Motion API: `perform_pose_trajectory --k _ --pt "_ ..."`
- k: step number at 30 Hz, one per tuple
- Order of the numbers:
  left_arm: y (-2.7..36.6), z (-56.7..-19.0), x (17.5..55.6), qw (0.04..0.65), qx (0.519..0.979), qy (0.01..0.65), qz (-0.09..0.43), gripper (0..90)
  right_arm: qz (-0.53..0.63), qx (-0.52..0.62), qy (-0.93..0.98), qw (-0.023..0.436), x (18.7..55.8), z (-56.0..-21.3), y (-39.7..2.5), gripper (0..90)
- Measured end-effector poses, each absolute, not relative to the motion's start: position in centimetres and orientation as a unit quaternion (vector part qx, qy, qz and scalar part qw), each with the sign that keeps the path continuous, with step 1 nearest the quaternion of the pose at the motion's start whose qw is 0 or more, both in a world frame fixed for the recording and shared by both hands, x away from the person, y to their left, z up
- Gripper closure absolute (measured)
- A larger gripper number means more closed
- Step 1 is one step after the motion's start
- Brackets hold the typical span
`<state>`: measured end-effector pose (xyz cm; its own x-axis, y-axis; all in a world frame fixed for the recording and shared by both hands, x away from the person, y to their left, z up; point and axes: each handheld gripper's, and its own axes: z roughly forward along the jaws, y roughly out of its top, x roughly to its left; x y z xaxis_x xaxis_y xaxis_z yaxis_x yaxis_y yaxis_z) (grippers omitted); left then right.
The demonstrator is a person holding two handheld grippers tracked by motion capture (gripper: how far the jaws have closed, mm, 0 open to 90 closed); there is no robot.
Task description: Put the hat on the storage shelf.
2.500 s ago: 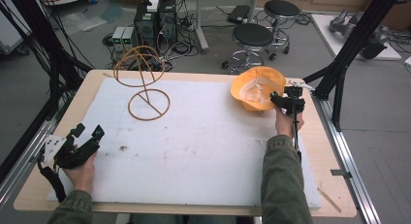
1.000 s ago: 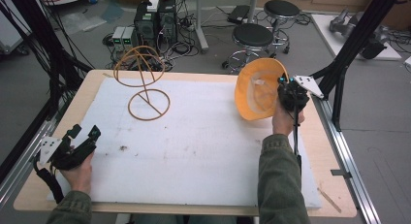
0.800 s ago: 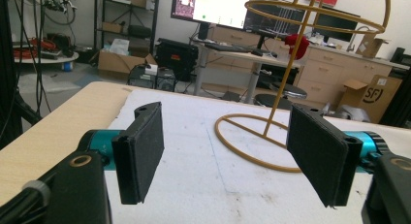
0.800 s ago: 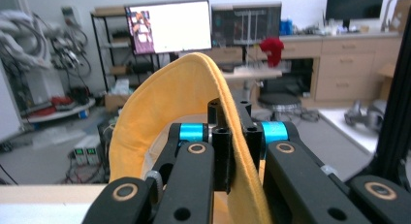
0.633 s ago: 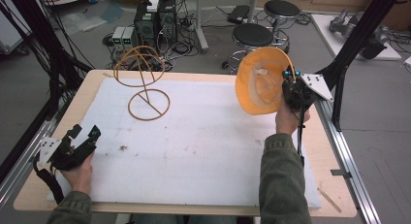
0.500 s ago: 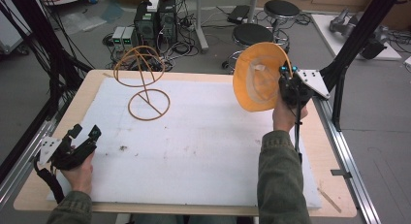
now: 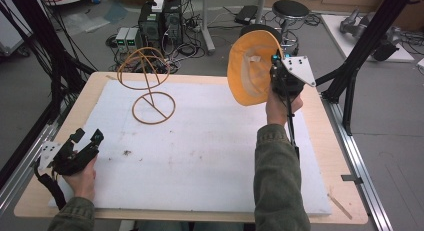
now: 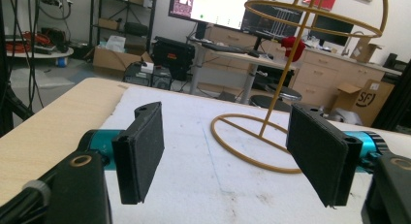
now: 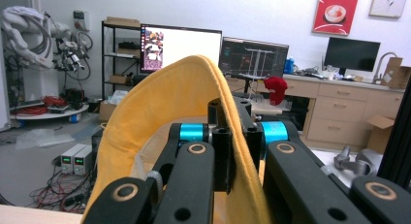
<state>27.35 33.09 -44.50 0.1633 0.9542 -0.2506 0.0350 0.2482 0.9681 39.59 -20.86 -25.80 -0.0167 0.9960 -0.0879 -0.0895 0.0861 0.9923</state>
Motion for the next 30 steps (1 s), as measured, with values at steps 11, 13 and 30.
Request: perform_pose_trajectory --k 11,13,30 --pt "33.7 -44.6 27.3 0.602 0.464 0.529 0.378 29.9 0.485 0.432 0.519 0.556 40.8 -24.9 -16.9 87.2" --pt "33.8 -44.6 27.3 0.603 0.464 0.528 0.377 29.9 0.482 0.432 0.522 0.556 41.0 -24.8 -16.3 87.2" --pt "32.7 -44.4 27.4 0.602 0.483 0.510 0.379 29.9 0.476 0.407 0.552 0.550 43.7 -24.7 -10.4 87.2"
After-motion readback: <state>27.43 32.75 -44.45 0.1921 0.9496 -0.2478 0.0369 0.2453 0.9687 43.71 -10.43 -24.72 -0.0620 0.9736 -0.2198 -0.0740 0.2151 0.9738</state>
